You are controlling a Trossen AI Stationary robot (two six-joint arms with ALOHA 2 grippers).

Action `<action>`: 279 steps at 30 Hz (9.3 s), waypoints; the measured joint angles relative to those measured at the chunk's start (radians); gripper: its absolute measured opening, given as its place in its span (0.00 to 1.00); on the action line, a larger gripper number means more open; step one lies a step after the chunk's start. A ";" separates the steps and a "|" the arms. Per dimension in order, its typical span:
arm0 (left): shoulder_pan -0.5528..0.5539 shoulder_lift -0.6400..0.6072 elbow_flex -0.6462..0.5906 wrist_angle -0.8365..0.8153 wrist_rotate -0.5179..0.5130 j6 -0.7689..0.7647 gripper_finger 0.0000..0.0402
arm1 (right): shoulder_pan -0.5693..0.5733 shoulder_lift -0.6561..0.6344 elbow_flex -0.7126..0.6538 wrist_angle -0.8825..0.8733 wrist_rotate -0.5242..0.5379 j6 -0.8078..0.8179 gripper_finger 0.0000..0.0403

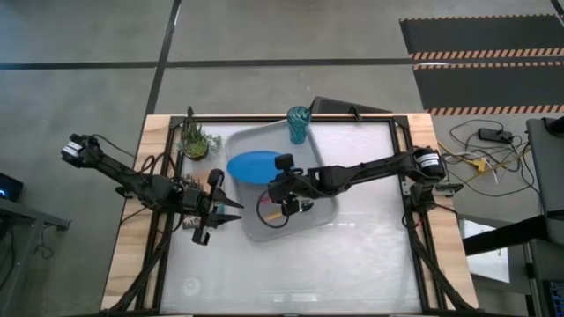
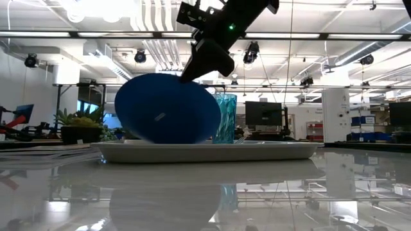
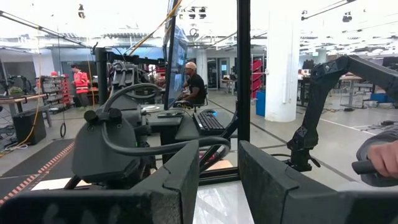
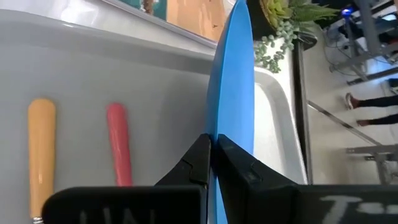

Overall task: Pick and place plate/cup/fork/spoon on tray
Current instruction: Put the blue plate under the blue cup on the gray serving tray, then return to Home Position

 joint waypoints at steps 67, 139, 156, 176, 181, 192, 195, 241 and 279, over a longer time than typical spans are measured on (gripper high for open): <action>0.441 0.470 0.186 -0.596 -0.144 -0.528 0.00 | 0.256 -0.839 -0.833 0.340 -0.039 0.187 0.02; 0.538 0.492 0.203 -0.447 -0.011 -0.026 0.00 | 0.045 -0.893 -0.996 0.540 -0.310 0.064 0.02; 0.540 -0.081 -0.250 -0.174 0.231 -0.001 0.00 | -0.006 -1.182 -1.157 0.608 -0.345 0.023 0.02; 0.539 -0.446 -0.560 -0.052 0.238 -0.100 0.00 | -0.046 -1.633 -1.276 0.462 -0.319 0.069 0.02; 0.539 -0.513 -0.604 -0.052 0.252 -0.116 0.00 | -0.046 -1.725 -1.276 0.390 -0.319 0.089 0.02; 0.539 -0.593 -0.626 -0.090 0.316 -0.138 0.00 | -0.046 -1.790 -1.346 0.355 -0.318 0.118 0.02; 0.539 -0.586 -0.627 -0.089 0.324 -0.138 0.00 | -0.046 -1.791 -1.386 0.363 -0.318 0.126 0.02; 0.539 -0.565 -0.631 -0.087 0.311 -0.133 0.00 | -0.048 -1.756 -1.436 0.471 -0.319 0.353 0.02; 0.539 -0.565 -0.631 -0.088 0.311 -0.133 0.00 | -0.048 -1.756 -1.435 0.471 -0.319 0.353 0.02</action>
